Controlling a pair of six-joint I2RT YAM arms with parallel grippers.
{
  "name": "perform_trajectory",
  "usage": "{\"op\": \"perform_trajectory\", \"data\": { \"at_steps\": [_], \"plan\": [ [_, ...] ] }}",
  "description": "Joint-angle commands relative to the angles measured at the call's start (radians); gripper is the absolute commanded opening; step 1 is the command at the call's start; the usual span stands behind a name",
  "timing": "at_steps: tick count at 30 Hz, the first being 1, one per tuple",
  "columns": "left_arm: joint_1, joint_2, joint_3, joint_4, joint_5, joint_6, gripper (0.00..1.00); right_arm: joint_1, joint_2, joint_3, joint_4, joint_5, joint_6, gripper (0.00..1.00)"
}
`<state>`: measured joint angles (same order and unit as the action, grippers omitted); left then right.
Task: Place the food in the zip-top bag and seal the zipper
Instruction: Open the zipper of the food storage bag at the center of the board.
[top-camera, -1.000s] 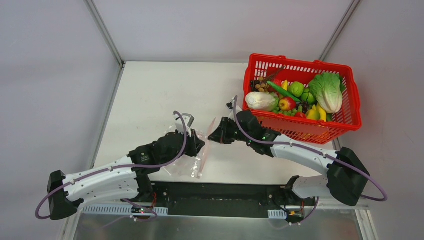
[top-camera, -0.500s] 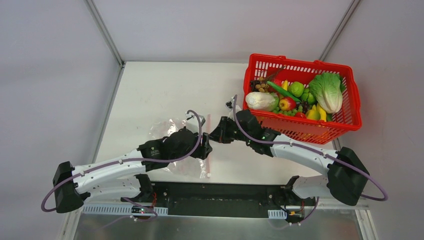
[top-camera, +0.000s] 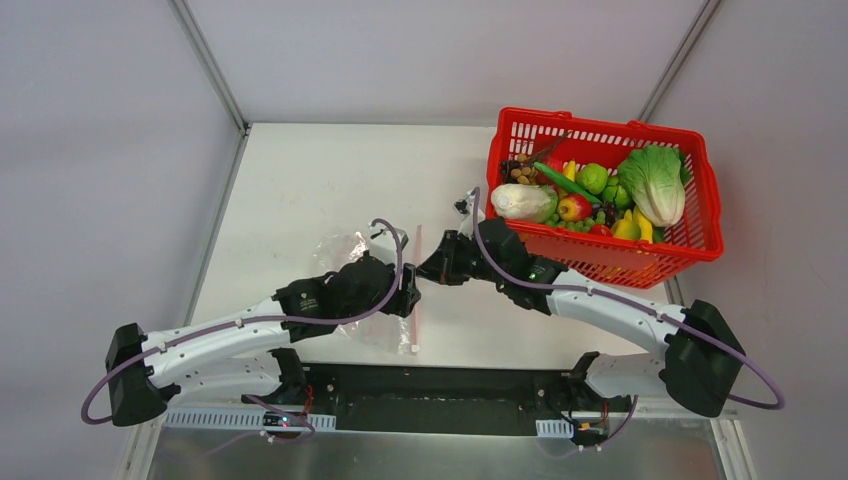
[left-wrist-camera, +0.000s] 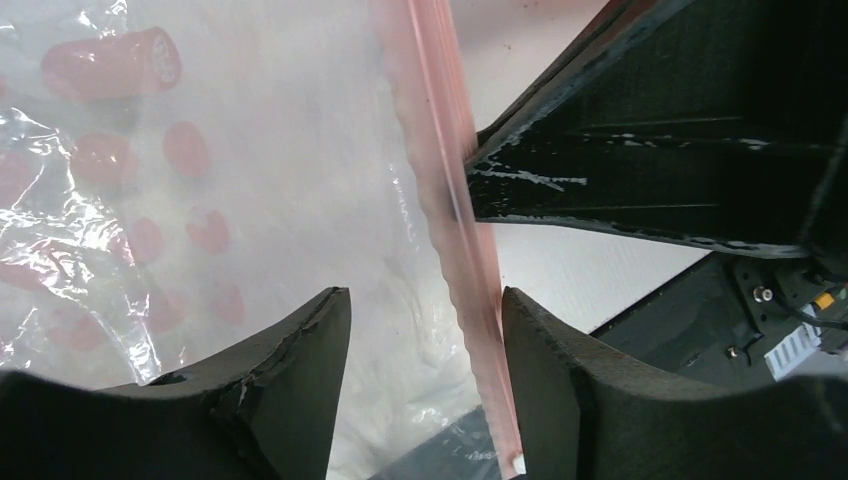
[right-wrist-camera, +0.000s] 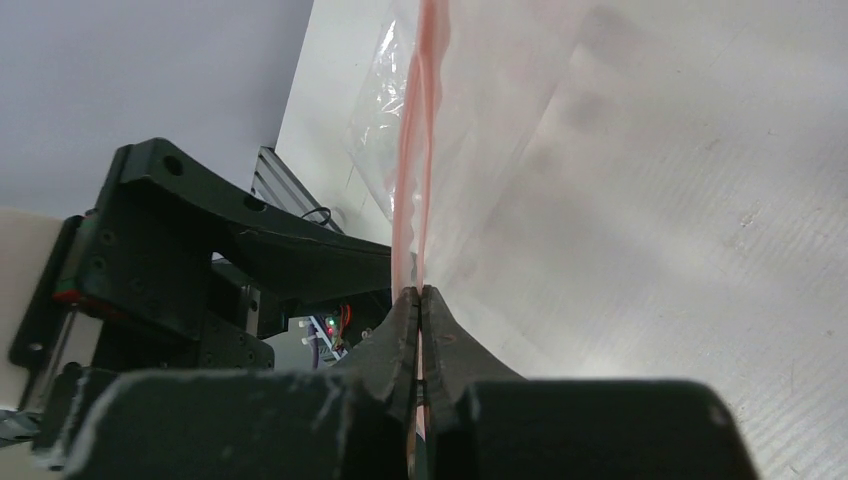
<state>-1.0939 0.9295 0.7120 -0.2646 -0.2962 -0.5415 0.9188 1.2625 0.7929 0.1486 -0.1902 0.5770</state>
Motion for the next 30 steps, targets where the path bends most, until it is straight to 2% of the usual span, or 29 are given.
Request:
{"op": "perform_trajectory", "data": {
  "at_steps": [1, 6, 11, 16, 30],
  "plan": [
    [-0.012, 0.024, 0.032, 0.01, -0.026, 0.005, 0.58, 0.004, -0.032, 0.056, -0.017, 0.002, 0.01, 0.0],
    [-0.018, 0.025, 0.051, -0.021, -0.06, 0.004, 0.52, 0.005, -0.028, 0.062, -0.048, 0.021, -0.002, 0.0],
    [-0.018, 0.009, 0.072, -0.053, -0.067, 0.019, 0.52, 0.005, -0.011, 0.082, -0.11, 0.062, -0.024, 0.0],
    [-0.018, 0.023, 0.087, -0.081, -0.072, 0.029, 0.51, 0.004, 0.006, 0.093, -0.113, 0.027, -0.026, 0.0],
    [-0.043, 0.125, 0.201, -0.201, -0.092, 0.033, 0.4, 0.005, 0.039, 0.145, -0.142, 0.007, -0.003, 0.0]
  ]
}}
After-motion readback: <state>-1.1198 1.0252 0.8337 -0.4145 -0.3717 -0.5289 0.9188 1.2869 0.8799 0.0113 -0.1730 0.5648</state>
